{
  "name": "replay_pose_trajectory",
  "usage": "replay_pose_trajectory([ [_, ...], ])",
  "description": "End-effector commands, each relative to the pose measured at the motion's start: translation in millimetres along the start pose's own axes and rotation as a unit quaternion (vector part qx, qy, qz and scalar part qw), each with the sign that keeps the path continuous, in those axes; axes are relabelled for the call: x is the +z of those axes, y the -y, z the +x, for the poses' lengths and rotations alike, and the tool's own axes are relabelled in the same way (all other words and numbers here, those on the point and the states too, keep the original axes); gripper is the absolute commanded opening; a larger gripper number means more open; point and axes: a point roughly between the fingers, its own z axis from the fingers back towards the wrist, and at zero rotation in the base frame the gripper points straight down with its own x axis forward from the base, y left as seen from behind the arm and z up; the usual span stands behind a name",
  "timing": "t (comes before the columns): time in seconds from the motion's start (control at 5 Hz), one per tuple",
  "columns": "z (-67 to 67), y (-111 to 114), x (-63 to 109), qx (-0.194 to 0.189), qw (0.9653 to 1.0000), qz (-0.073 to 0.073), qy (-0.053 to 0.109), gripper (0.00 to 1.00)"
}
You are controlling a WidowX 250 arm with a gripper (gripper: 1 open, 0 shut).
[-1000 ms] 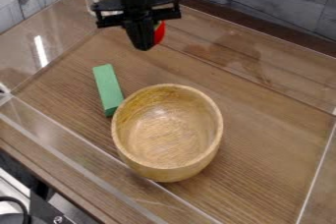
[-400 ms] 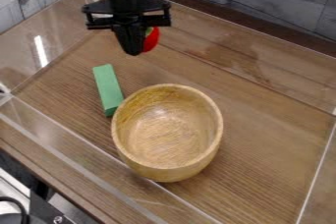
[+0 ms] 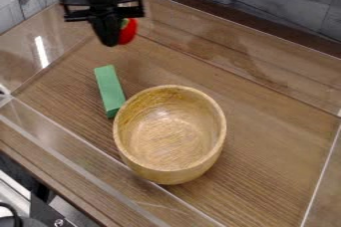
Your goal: Move the red fruit to the left
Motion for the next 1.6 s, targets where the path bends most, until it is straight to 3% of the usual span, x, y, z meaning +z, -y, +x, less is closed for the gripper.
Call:
replay_pose_trajectory([
  [0.0, 22.9, -14, 7.6, -0.007, 0.9994, 0.004, 0.032, 0.00],
  [0.4, 55.4, -30, -7.0, -0.027, 0.9993, 0.002, 0.027, 0.00],
  [0.6, 69.6, -47, -15.3, -0.009, 0.9996, 0.006, 0.025, 0.00],
  [0.8, 75.8, -54, -20.5, 0.008, 0.9997, 0.007, 0.022, 1.00],
  [1.2, 61.2, -46, -30.4, -0.064, 0.9978, -0.016, 0.005, 1.00],
  [1.4, 69.8, -41, -32.4, -0.050, 0.9985, -0.021, 0.008, 1.00],
])
